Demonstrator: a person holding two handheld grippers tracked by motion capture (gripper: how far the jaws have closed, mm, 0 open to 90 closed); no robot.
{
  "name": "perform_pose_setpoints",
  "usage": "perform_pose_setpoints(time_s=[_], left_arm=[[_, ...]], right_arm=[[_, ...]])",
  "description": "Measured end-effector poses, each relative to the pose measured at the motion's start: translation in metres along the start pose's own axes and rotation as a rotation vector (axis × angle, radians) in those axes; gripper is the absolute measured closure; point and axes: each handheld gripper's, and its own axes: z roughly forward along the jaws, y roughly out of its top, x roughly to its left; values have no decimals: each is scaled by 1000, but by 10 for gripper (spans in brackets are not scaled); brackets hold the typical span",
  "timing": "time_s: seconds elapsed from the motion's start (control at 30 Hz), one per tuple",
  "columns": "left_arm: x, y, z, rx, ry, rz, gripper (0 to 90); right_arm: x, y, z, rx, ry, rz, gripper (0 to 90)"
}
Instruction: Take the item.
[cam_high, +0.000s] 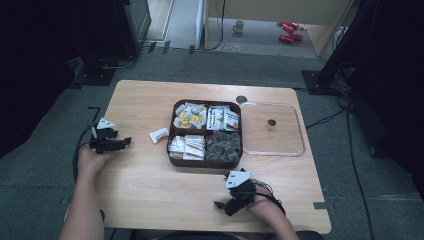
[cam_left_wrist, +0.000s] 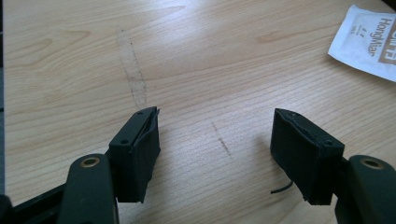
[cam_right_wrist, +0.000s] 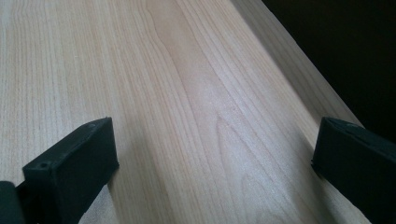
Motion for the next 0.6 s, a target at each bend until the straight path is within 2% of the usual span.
perform_pose_setpoints(time_s=[0.4,0.6], left_arm=[[-2,-4,1,-32,13,-9,309],[-6,-5,3,-44,26,-17,268]], right_arm=[[0,0,0,0,0,0,0],[0,0,0,0,0,0,0]])
